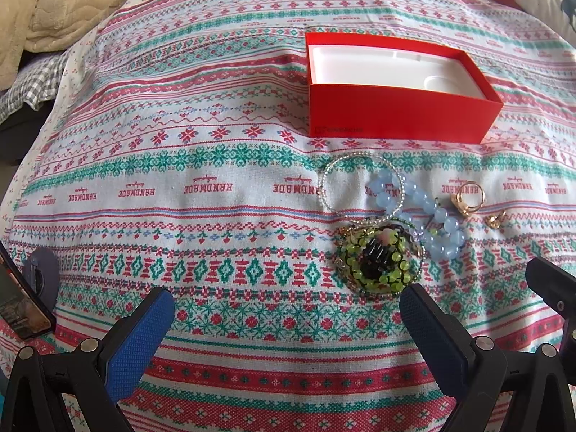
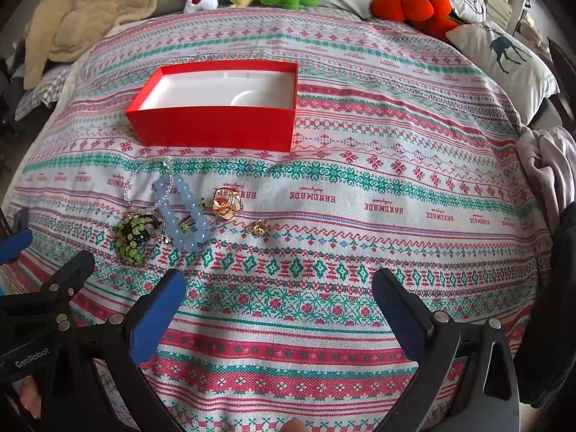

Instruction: Organize jewelry

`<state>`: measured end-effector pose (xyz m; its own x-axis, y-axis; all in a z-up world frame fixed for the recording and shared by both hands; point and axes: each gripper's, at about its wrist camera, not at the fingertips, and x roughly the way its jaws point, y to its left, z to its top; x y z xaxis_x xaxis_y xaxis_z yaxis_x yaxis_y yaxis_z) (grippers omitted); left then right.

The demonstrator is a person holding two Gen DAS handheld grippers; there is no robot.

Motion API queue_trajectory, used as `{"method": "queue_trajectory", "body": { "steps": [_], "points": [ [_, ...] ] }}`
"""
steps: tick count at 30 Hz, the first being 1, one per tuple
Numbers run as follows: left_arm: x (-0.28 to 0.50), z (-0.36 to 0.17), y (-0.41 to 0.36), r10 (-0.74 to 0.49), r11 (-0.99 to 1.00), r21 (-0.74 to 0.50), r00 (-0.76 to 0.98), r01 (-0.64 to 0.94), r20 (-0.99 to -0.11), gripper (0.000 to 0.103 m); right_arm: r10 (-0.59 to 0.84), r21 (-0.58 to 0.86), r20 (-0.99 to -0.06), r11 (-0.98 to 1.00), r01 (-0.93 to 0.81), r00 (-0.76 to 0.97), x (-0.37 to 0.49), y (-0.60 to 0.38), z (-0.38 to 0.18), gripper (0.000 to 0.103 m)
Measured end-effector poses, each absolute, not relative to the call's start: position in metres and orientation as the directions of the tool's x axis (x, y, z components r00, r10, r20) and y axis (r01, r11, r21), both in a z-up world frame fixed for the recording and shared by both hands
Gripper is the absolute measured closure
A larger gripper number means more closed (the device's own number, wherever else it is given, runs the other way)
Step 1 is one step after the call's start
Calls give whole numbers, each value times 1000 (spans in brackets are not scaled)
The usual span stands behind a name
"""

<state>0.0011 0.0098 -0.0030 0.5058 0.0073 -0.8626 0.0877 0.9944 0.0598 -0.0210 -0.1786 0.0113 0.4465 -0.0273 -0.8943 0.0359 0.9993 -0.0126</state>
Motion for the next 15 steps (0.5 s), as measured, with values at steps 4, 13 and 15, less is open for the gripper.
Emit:
{"method": "queue_trajectory", "body": {
  "steps": [4,13,15],
  "points": [
    [1,-4,10,8,994,61,506,88,-863,0,-27,-12,-895,999,36,446,-21,-178,12,0],
    [0,-2,11,5,995,57,510,86,-860,0,-28,-13,-894,999,37,447,-21,-179,11,0],
    [0,-2,11,5,995,57,510,86,-860,0,-29,-13,-894,999,38,446,-21,-180,11,0]
  ]
}}
